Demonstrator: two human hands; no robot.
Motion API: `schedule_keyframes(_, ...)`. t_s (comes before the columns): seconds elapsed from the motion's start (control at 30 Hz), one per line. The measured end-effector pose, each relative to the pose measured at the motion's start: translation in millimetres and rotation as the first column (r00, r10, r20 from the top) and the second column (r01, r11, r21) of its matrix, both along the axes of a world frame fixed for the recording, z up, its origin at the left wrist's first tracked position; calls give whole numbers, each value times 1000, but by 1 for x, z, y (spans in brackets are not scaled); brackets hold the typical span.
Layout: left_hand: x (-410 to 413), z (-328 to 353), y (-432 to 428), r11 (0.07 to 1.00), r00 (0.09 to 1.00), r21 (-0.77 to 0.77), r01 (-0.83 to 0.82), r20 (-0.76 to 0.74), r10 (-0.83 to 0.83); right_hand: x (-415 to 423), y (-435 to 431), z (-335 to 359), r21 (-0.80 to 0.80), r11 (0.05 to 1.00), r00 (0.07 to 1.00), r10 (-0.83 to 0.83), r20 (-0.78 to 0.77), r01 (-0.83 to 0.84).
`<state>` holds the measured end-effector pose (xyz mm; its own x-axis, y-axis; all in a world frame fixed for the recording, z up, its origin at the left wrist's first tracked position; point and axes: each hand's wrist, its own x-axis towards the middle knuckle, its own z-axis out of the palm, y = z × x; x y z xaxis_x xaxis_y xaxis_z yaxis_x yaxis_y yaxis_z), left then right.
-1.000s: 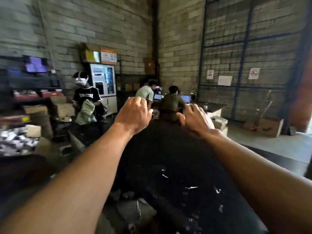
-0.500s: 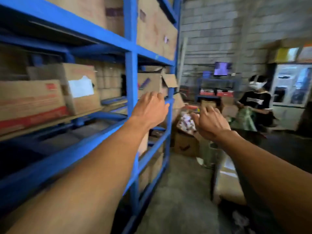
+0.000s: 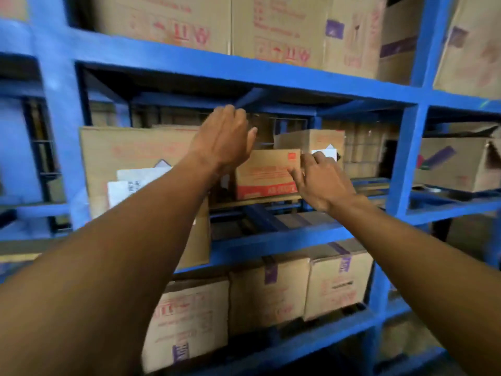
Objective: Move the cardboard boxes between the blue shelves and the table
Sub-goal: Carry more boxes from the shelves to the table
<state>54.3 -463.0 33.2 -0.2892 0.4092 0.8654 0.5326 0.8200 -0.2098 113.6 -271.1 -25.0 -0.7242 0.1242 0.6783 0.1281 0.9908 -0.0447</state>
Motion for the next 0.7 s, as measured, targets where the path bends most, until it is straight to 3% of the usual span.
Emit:
schedule_keyframes(0.17,-2,3,-89,971,973,64,-232,12,232,-41,-75,13,-36,957,957,286,-43,-287)
schedule_keyframes(0.27,-2,-3,-136,925,924,63,-374,107,366,-59,-116,17,-46,923,924,378,-62,-381)
schedule_keyframes(0.43,6,-11,-172,838,808,-88,-539,225,544,-81,-159,23,-151,882,893,449,-23,-447)
schedule_keyframes(0.57,-10,-15,-187,872,773,-33,-488,448,450,-96,-174,28,-323,842,880,473,54,-433)
schedule_keyframes(0.7,-35,-34,-192,933,692,158,-323,713,118,-107,-167,21,-411,759,823,568,36,-505)
